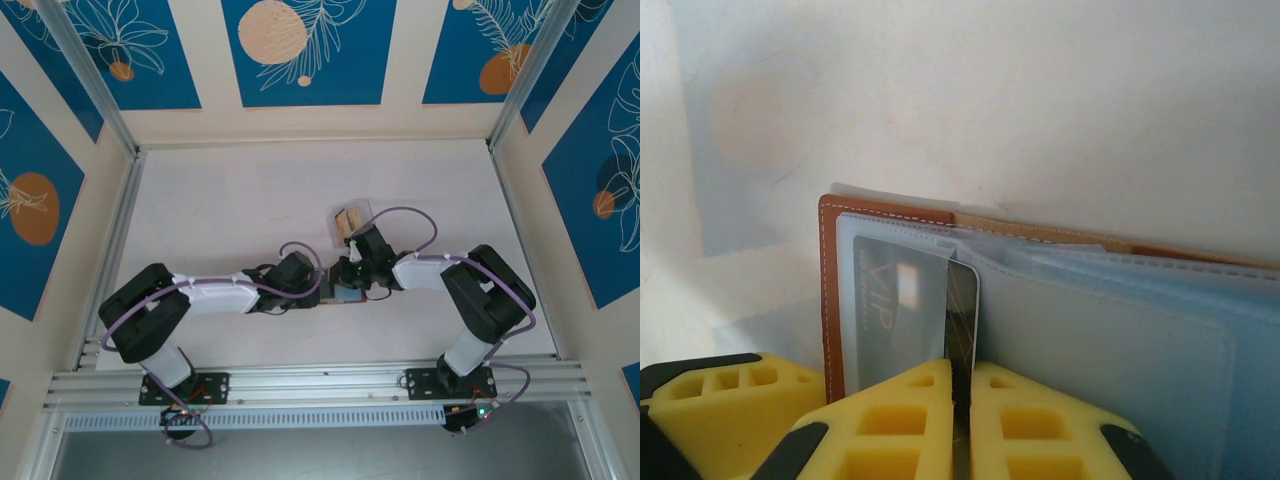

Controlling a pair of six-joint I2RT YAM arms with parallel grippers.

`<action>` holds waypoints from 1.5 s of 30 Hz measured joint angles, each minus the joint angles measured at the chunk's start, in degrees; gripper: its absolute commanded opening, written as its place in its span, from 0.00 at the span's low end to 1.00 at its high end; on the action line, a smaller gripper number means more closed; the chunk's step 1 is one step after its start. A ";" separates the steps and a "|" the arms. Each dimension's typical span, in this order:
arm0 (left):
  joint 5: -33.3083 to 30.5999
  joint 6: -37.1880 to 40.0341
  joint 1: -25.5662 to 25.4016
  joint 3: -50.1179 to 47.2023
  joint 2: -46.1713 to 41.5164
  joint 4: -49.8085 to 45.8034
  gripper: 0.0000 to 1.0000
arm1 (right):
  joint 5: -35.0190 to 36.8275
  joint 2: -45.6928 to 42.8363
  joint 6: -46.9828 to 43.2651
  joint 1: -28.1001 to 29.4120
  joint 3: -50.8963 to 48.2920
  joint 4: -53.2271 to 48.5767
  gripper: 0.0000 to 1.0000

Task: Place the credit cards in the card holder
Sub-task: Insert the credit card into the card slot.

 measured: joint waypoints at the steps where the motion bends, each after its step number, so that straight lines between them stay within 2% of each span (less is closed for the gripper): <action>1: 0.00 0.02 0.00 0.00 0.13 0.04 0.37 | 0.15 0.09 0.09 0.20 0.22 -0.28 0.13; 6: 0.00 0.04 0.00 0.00 0.26 0.09 0.37 | 0.81 0.59 1.09 1.22 1.27 -1.07 0.22; 13: -0.02 0.00 0.02 0.00 0.26 0.20 0.37 | 0.13 0.46 1.05 1.25 2.16 -2.56 0.30; 19: -0.04 -0.11 0.02 0.00 0.26 0.22 0.37 | -0.48 0.37 -0.46 1.20 6.45 -11.41 0.38; 26: -0.24 -0.17 0.00 0.00 0.55 0.24 0.37 | -1.42 -1.68 -0.92 0.15 8.04 -18.51 0.40; 36: -0.35 -0.17 0.02 0.00 0.55 0.24 0.37 | -2.58 0.24 -1.99 0.87 12.07 -22.18 0.38; 45: -0.39 -0.15 0.00 0.00 0.55 0.24 0.37 | 0.28 1.66 -2.29 1.86 13.09 -26.21 0.38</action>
